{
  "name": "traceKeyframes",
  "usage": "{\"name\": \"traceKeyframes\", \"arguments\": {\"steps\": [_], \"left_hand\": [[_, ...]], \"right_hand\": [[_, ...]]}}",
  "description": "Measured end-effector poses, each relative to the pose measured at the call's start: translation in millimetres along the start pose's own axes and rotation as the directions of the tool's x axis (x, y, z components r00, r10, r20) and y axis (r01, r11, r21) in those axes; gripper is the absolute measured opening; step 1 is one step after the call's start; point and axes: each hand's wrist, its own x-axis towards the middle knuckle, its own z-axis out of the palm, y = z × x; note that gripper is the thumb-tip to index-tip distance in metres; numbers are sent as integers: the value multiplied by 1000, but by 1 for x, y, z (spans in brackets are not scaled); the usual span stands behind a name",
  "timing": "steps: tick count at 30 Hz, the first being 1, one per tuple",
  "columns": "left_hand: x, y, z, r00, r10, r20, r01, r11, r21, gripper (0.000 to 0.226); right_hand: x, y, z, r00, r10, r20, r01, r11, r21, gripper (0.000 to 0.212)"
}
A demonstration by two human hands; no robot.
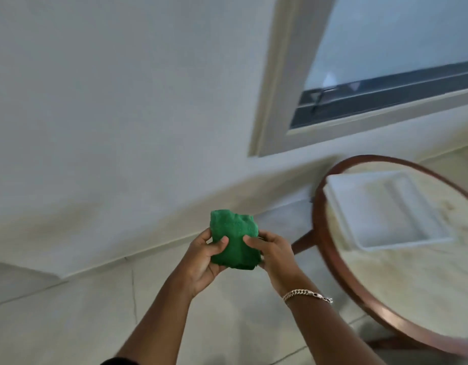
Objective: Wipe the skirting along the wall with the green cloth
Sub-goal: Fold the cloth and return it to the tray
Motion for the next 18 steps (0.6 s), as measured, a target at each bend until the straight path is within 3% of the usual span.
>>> {"name": "traceKeyframes", "arguments": {"steps": [7,13,18], "left_hand": [[36,-36,190,988,77,-133,-8,892,452,19],[133,-128,303,978,84,-190,34,838,545,16],[190,-178,349,964,65,-259,111,784,610,29]], "right_hand": [[-24,-91,-158,940,-152,-305,129,987,-94,27],[37,-107,-311,874,-190,-448,82,965,-248,23],[98,-95,-380,881,-160,-445,-5,938,-346,25]]}}
